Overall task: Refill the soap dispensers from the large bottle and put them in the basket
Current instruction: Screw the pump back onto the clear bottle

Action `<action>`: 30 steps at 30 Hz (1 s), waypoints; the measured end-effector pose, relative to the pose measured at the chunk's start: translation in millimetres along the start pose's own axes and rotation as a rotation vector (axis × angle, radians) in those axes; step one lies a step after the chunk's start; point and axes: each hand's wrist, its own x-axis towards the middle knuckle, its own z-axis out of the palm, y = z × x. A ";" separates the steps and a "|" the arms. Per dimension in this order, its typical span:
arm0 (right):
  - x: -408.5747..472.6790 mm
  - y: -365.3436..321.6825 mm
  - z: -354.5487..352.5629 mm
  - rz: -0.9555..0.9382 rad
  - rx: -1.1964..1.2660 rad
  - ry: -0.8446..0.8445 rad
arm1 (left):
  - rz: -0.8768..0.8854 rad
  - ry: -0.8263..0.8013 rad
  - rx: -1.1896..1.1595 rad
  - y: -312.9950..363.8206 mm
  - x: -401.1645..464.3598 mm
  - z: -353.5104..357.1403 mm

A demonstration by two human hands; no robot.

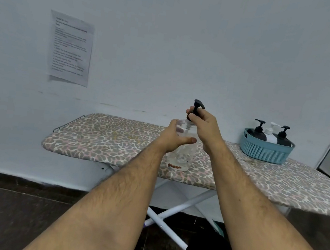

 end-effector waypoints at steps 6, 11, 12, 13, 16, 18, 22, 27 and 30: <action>-5.5 7.6 7.1 0.008 -0.057 0.115 | -0.025 0.001 0.016 -3.1 -9.5 0.6; -11.5 5.8 10.8 0.010 -0.066 0.061 | -0.009 0.029 0.012 -5.5 -12.8 1.5; -12.8 4.2 10.7 0.006 -0.050 0.052 | -0.002 0.038 0.014 -5.5 -13.3 1.5; -13.4 3.2 10.3 0.000 -0.041 0.040 | 0.002 0.045 0.015 -5.4 -13.3 1.3; -16.3 -0.3 9.9 -0.017 -0.037 0.005 | 0.014 0.048 0.012 -4.8 -12.7 -1.4; -18.6 1.2 5.7 -0.034 -0.053 -0.006 | 0.013 0.022 0.012 -3.9 -13.7 -0.9; -17.0 3.5 -4.5 -0.046 -0.069 0.008 | 0.012 0.004 0.016 -2.5 -17.2 0.8; -15.0 3.2 2.2 -0.086 -0.148 0.080 | 0.005 0.018 0.015 -3.2 -18.8 -0.2; -18.5 5.6 9.7 -0.095 -0.199 0.202 | 0.014 0.021 0.017 -2.4 -19.7 2.3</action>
